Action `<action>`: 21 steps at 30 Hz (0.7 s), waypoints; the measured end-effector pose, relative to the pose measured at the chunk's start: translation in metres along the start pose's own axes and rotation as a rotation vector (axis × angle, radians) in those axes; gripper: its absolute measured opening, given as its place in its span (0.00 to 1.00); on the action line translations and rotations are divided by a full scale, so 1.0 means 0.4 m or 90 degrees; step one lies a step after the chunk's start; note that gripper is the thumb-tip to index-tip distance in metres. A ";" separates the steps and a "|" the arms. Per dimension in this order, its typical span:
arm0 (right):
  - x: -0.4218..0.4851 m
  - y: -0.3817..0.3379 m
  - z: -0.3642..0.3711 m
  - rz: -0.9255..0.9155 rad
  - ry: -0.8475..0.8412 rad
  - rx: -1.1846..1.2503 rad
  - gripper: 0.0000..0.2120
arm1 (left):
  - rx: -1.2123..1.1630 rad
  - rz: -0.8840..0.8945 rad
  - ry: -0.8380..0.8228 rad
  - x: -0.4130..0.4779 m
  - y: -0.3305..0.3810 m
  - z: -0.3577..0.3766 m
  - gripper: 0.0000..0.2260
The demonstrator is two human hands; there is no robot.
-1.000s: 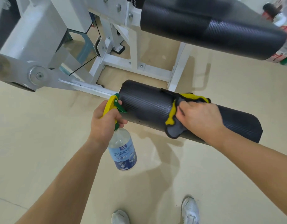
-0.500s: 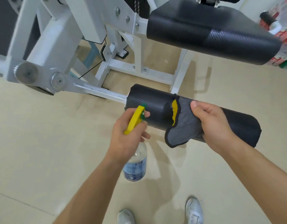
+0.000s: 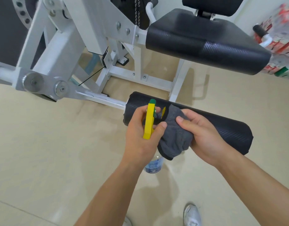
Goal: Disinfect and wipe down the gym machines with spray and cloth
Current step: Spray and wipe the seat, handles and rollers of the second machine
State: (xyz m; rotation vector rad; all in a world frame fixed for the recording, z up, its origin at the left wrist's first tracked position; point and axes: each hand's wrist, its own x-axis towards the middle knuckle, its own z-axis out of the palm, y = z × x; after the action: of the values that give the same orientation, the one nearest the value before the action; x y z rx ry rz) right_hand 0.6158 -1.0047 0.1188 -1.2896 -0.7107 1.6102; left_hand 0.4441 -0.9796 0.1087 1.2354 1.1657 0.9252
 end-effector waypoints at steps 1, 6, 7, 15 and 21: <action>0.002 0.004 -0.011 0.006 0.009 -0.055 0.10 | 0.007 0.005 0.003 0.001 0.003 -0.006 0.17; 0.001 0.002 -0.072 0.003 0.018 -0.661 0.15 | 0.068 0.035 -0.037 -0.003 0.035 -0.036 0.16; 0.001 -0.007 -0.068 -0.028 0.006 -0.731 0.20 | 0.079 0.040 -0.059 -0.007 0.044 -0.039 0.16; 0.067 -0.140 0.022 -0.090 -0.300 -0.693 0.21 | 0.045 0.049 -0.135 -0.027 0.157 -0.133 0.14; 0.030 -0.115 0.091 -0.036 -0.344 -0.449 0.20 | 0.071 0.060 -0.166 -0.030 0.204 -0.181 0.14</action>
State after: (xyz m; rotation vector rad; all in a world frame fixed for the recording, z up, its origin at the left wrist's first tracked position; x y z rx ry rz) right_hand 0.5946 -0.9712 0.1639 -1.2760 -1.7497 1.7428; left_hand 0.3769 -0.9652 0.1945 1.4640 0.9682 0.7492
